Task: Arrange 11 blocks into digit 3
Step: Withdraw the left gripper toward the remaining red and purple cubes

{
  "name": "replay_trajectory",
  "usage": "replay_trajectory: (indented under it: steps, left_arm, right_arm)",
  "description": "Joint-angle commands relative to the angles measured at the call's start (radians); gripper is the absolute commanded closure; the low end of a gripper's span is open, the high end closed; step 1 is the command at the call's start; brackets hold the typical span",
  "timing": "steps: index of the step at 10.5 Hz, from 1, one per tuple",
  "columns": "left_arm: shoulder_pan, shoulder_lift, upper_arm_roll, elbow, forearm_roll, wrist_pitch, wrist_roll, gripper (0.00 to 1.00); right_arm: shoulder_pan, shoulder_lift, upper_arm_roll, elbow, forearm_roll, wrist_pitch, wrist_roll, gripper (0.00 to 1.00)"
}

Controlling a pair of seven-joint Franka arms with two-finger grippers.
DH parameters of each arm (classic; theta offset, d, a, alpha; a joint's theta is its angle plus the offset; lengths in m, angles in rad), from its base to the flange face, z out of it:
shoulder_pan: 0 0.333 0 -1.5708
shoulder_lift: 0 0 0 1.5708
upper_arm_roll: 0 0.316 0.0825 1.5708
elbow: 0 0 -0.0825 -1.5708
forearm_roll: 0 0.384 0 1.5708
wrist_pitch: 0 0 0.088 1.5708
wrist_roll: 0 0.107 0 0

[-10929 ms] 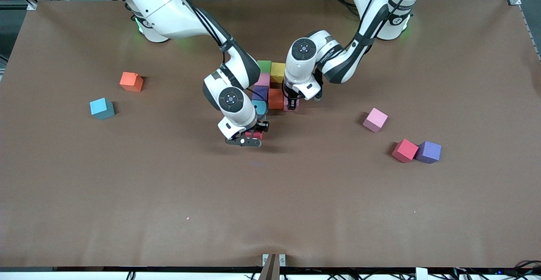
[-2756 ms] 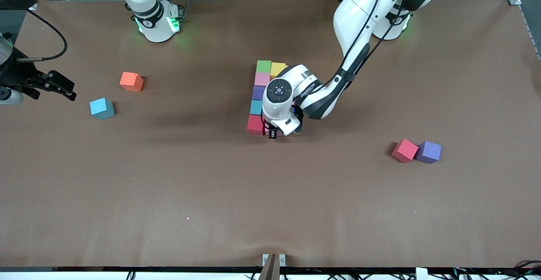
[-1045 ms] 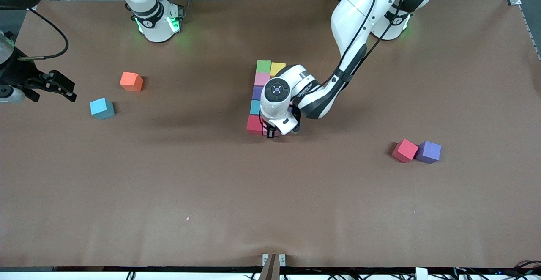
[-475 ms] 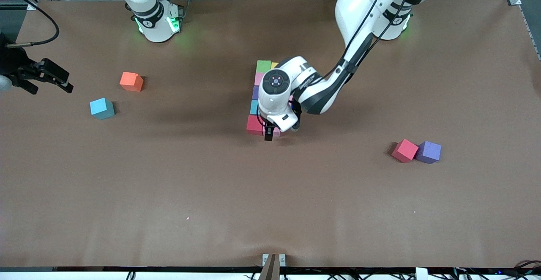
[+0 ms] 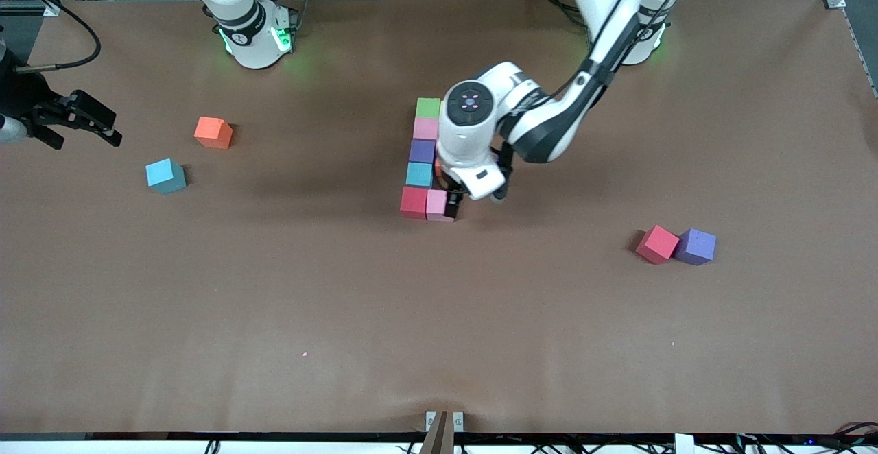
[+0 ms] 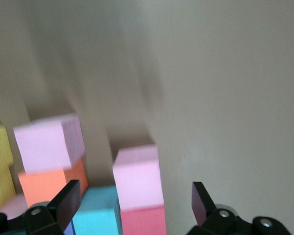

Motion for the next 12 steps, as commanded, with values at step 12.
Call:
replay_trajectory:
  steps: [12]
  left_arm:
    - [0.629,-0.336,-0.057,-0.578,0.023,0.006,0.684,0.00]
  right_arm:
    - [-0.015,-0.013,0.006,-0.008,-0.011,-0.005,-0.028,0.00]
